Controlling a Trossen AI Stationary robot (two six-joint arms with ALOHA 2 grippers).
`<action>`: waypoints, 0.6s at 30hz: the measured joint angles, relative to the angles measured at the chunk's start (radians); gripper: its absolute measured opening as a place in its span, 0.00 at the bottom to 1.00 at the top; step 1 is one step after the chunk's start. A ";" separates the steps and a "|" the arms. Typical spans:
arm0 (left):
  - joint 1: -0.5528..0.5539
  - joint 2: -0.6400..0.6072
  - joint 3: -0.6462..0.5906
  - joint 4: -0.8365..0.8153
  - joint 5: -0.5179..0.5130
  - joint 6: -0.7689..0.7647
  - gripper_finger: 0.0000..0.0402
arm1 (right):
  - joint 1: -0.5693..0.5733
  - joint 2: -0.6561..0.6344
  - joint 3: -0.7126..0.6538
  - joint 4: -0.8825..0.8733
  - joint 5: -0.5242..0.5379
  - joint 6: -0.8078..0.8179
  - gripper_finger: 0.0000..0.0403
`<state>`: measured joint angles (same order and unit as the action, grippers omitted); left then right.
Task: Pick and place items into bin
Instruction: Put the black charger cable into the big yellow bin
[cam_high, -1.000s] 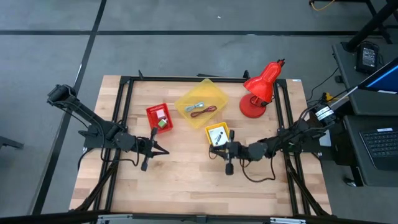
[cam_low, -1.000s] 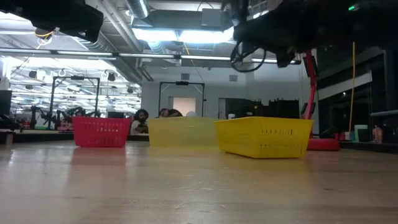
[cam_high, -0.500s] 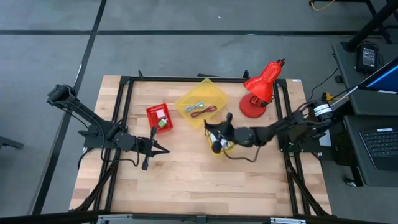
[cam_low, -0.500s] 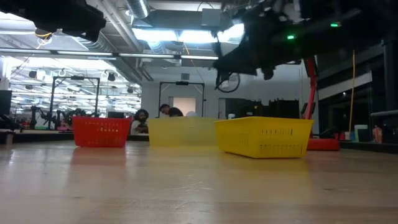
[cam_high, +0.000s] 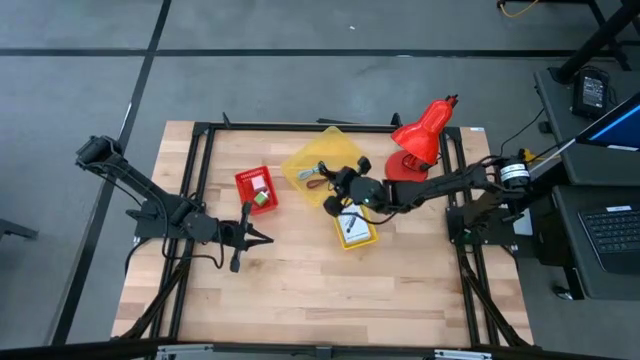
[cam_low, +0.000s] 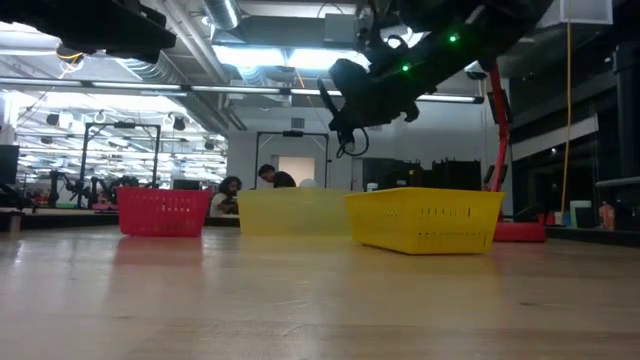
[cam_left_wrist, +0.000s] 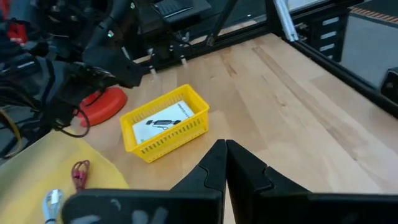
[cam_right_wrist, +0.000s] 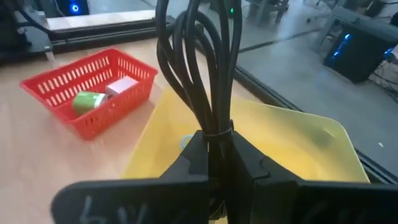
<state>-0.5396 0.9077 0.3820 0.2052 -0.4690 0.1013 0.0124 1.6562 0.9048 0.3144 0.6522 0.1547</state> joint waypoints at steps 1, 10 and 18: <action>0.000 0.000 0.000 -0.001 -0.010 0.000 0.01 | -0.010 0.008 0.010 -0.010 -0.014 -0.002 0.03; 0.000 0.000 0.000 -0.016 -0.019 0.026 0.01 | -0.087 0.112 0.216 -0.366 -0.073 0.055 0.03; 0.030 0.000 0.000 -0.016 -0.020 0.061 0.01 | -0.126 0.212 0.294 -0.433 -0.072 0.075 0.03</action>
<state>-0.5094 0.9073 0.3821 0.1890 -0.4892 0.1623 -0.1135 1.8679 1.1987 -0.1183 0.5799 0.2297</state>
